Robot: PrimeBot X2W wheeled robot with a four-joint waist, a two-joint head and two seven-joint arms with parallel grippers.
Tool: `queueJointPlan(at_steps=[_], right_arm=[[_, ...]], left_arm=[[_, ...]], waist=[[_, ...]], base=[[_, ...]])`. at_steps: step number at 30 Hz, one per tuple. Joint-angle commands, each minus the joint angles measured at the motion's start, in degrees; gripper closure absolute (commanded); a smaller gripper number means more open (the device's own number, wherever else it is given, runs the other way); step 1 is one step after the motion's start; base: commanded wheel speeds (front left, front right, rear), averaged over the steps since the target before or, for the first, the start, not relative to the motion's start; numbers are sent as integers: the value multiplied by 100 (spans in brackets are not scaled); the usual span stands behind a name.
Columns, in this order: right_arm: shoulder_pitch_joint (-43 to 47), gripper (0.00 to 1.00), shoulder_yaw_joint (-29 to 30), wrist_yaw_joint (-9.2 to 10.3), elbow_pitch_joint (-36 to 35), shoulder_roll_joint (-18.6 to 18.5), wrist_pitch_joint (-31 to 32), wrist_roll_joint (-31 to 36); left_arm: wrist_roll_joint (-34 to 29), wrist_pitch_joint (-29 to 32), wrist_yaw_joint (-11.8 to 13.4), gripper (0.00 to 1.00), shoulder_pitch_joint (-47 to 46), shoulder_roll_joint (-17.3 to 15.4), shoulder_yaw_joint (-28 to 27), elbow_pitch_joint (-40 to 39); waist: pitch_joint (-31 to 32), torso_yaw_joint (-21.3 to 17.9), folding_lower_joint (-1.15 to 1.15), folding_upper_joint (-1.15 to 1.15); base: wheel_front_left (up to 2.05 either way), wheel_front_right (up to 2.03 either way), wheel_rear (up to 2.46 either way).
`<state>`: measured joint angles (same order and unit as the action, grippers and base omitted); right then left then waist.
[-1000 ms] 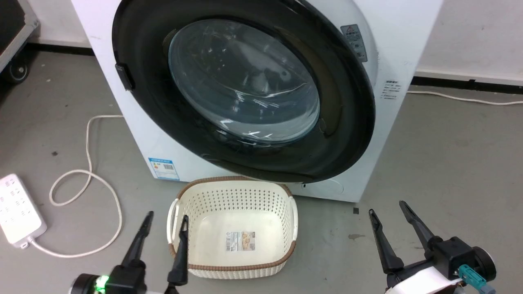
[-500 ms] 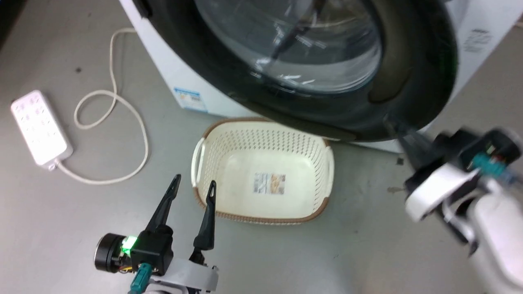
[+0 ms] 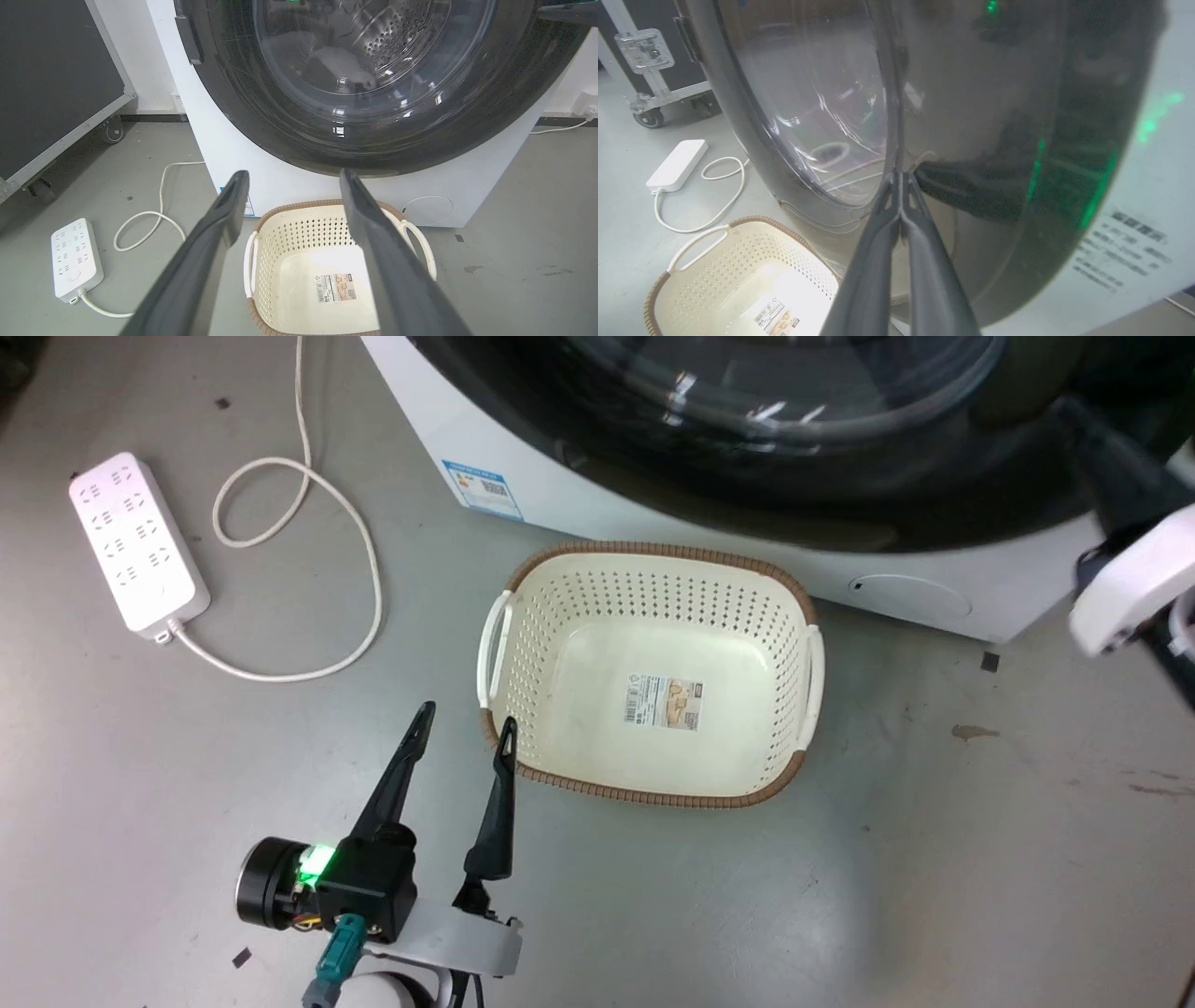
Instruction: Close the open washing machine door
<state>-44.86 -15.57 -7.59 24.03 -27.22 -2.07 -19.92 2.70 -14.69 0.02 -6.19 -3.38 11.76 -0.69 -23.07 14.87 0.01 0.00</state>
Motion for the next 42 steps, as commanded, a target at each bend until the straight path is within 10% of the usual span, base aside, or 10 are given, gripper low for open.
queueJointPlan(at_steps=[1,17,20,42], right_arm=[[-149,100,56,10,88,-60,3,-12],[-439,98,518,10,1191,475,-586,359],[-133,0,462,10,1130,656,-860,353],[3881,0,2065,10,-1354,2403,-1285,1883]], left_arm=[[-1,-30,31,0,-108,11,7,-8],[70,-30,55,0,-108,31,-51,166],[96,-30,30,0,-7,3,-163,204],[238,-30,-173,0,742,-116,-613,677]], waist=[[-32,23,-1,0],[365,-155,-1,0],[676,-334,-1,0],[2077,-1321,-1,0]], base=[[0,0,0],[0,0,0],[0,0,0],[0,0,0]])
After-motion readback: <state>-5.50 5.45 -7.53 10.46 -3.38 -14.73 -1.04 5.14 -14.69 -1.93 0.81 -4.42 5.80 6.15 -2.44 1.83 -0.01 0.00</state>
